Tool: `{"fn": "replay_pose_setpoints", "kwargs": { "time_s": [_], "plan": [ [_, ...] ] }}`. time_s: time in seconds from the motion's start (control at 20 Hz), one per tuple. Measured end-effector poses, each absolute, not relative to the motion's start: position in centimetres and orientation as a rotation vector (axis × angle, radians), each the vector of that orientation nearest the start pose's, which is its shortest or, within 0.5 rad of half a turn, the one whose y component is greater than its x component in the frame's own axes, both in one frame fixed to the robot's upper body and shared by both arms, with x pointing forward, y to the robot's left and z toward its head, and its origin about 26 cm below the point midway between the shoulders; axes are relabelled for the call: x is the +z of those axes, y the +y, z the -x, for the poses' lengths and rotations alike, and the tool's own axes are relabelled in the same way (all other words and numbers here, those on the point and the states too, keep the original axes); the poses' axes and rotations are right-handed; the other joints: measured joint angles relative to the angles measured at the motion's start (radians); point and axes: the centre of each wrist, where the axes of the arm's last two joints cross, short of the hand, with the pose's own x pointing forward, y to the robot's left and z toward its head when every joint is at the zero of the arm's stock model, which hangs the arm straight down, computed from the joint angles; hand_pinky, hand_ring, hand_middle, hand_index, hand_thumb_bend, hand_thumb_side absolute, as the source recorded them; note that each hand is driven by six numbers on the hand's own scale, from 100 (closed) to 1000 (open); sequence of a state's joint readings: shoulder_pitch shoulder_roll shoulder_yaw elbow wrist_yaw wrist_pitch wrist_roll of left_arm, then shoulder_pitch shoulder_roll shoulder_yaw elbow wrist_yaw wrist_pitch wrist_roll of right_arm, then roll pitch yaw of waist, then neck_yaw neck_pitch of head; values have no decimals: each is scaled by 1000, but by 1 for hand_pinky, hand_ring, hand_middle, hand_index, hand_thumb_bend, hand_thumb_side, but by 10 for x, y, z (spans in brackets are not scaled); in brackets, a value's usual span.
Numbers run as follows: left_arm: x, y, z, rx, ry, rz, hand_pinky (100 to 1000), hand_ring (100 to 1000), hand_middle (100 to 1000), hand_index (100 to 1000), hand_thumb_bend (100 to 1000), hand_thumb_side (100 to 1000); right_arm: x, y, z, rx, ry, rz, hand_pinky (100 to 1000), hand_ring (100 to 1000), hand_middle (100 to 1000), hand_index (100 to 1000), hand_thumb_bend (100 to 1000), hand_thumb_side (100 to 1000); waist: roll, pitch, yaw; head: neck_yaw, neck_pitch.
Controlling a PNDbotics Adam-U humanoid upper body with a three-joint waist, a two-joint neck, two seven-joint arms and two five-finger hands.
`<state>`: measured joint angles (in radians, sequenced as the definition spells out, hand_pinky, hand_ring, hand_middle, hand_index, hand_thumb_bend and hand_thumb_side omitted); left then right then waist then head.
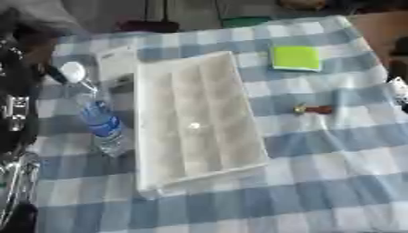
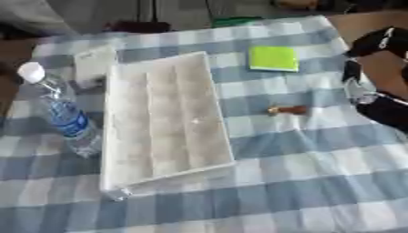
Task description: Pick up objects on the table and place them in the box.
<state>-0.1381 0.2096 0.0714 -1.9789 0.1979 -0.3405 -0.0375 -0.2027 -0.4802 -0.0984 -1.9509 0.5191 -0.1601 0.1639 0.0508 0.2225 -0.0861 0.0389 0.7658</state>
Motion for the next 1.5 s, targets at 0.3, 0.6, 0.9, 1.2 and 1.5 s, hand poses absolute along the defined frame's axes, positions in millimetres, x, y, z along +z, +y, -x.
{"fn": "replay_pose_setpoints", "kwargs": {
  "time_s": [0.3,0.6,0.9,1.2,1.5],
  "plan": [
    [146,277,-284,-107,-2452,65,411,797,924,868,521,460,190,-320,-293,972,-2051,839,903,686,700,685,100,342,0,0,0,1,0],
    [146,277,-284,-107,-2452,65,410,797,924,868,522,460,190,-320,-293,972,-2051,839,904,687,701,684,100,338,0,0,-1,3,0],
    [145,277,-283,-108,-2448,65,410,798,925,868,520,464,201,-325,-300,1047,-2047,856,912,699,708,686,100,324,0,0,-1,3,0],
    [144,277,-283,-111,-2443,65,409,798,926,868,519,467,205,-345,-324,1249,-1947,828,929,730,723,678,255,396,-1,0,9,2,0],
    [144,276,-283,-119,-2438,73,408,799,926,868,517,470,193,-363,-345,1387,-1839,813,939,744,731,684,337,437,0,1,19,-1,0]
  ]
}}
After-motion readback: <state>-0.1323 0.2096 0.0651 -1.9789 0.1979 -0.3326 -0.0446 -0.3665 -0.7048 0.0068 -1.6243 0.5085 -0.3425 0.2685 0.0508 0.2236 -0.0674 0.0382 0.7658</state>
